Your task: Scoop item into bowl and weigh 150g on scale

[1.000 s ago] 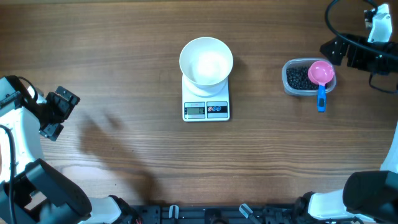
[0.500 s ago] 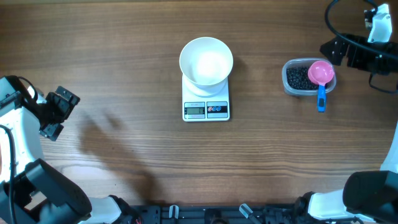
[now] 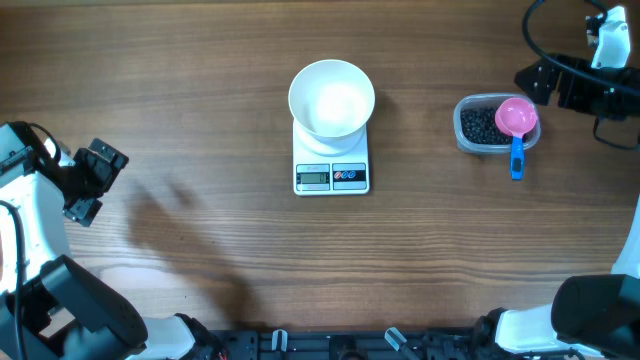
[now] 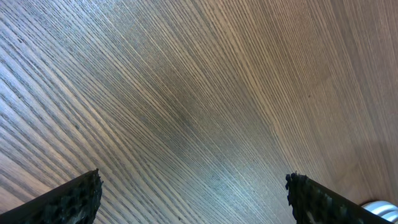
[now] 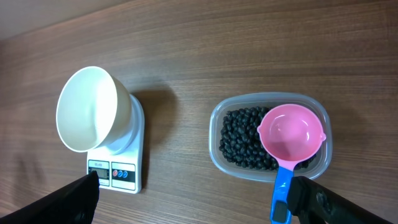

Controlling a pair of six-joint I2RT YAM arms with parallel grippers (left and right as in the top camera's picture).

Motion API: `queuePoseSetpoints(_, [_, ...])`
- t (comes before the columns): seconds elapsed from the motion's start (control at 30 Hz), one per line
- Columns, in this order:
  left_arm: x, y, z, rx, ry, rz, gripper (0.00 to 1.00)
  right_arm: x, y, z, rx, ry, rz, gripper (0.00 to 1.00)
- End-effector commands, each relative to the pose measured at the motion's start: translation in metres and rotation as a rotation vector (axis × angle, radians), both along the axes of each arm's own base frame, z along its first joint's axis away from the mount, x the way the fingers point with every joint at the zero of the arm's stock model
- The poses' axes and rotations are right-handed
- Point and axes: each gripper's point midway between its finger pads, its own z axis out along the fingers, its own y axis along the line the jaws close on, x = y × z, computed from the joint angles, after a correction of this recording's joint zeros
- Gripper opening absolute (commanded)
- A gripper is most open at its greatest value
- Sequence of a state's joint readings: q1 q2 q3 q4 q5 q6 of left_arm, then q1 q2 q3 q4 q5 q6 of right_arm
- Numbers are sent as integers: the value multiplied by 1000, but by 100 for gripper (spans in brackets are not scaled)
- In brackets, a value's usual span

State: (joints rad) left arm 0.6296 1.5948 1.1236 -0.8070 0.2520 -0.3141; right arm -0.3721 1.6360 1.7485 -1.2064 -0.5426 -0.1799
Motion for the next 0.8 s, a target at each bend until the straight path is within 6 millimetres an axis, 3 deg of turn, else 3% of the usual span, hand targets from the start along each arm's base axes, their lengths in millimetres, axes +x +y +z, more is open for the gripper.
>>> queuePoseSetpoints(0.0, [-1, 3, 7, 20, -14, 14, 100, 1, 2, -5, 19, 12, 2, 100])
queuePoseSetpoints(0.23, [1, 4, 8, 26, -23, 14, 100, 1, 2, -5, 19, 13, 2, 100])
queuePoseSetpoints(0.33, [26, 20, 21, 94, -141, 13, 100, 1, 2, -5, 19, 13, 2, 100])
queuePoseSetpoints(0.37, [40, 16, 30, 71, -218, -14, 100, 1, 2, -5, 19, 13, 2, 100])
queuePoseSetpoints(0.5, [80, -14, 51, 60, -377, -152, 100, 1, 2, -5, 19, 13, 3, 100])
queuePoseSetpoints(0.53, [90, -33, 53, 91, -394, -255, 100, 2, 5, -5, 19, 13, 11, 100])
queuePoseSetpoints(0.6, [99, -64, 52, 136, -402, -420, 100, 2, 7, -5, 19, 13, 15, 100])
queuePoseSetpoints(0.7, [103, -96, 45, 181, -358, -530, 100, 2, 6, -5, 18, 13, 12, 100])
queuePoseSetpoints(0.77, [99, -94, 38, 239, -295, -522, 100, 2, 5, -5, 13, 15, 9, 100])
